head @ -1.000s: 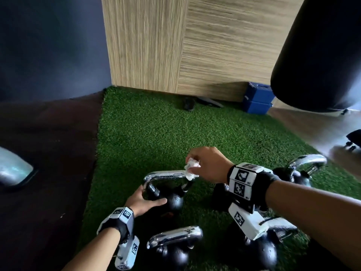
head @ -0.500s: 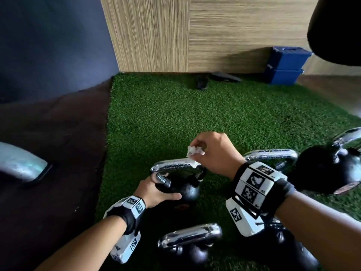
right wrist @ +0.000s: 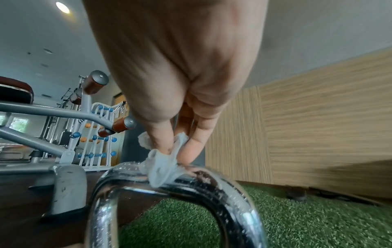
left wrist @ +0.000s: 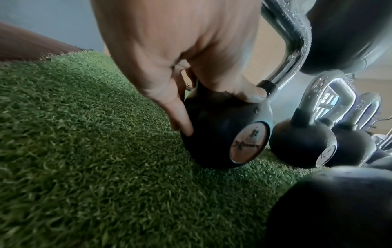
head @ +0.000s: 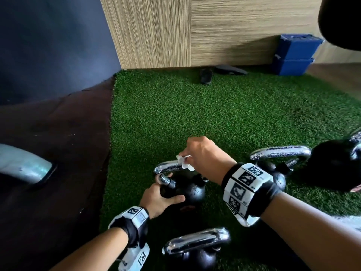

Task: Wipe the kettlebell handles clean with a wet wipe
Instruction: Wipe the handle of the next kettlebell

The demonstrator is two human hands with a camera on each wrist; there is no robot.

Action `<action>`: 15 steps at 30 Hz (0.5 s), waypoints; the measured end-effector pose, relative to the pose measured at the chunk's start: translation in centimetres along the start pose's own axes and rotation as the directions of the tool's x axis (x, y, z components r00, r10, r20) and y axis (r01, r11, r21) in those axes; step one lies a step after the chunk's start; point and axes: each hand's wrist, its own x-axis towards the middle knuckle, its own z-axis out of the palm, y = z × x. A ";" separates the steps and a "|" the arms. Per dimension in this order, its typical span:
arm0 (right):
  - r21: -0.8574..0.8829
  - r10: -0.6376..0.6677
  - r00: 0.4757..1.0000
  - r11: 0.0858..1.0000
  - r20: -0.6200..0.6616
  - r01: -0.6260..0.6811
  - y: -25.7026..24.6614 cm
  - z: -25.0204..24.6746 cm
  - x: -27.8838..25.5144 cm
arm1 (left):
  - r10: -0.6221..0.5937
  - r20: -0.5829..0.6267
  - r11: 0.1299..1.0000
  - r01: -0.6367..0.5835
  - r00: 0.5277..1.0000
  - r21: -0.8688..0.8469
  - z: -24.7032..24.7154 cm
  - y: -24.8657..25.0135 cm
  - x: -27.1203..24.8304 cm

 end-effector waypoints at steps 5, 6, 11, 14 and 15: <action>-0.068 0.084 0.996 0.994 -0.008 -0.084 1.4 -1.6 -0.5 | 0.065 0.029 0.994 -0.062 0.997 -0.087 -0.2 0.3 0.3; -0.080 0.092 0.996 0.992 -0.013 -0.093 1.5 -1.7 -0.5 | 0.070 0.028 0.994 -0.067 0.997 -0.083 -0.3 0.3 0.4; -0.044 0.107 0.994 0.993 -0.031 -0.108 1.5 -1.0 -0.8 | 0.076 0.020 0.997 -0.076 0.997 -0.025 -0.4 0.2 0.7; 0.008 0.184 0.981 0.983 -0.065 -0.183 3.2 -1.7 -1.5 | 0.067 0.016 0.998 -0.067 0.998 -0.016 -0.4 0.2 0.7; 0.024 0.197 0.978 0.980 -0.069 -0.196 3.7 -1.9 -1.7 | 0.066 0.015 0.998 -0.066 0.998 -0.010 -0.5 0.2 0.7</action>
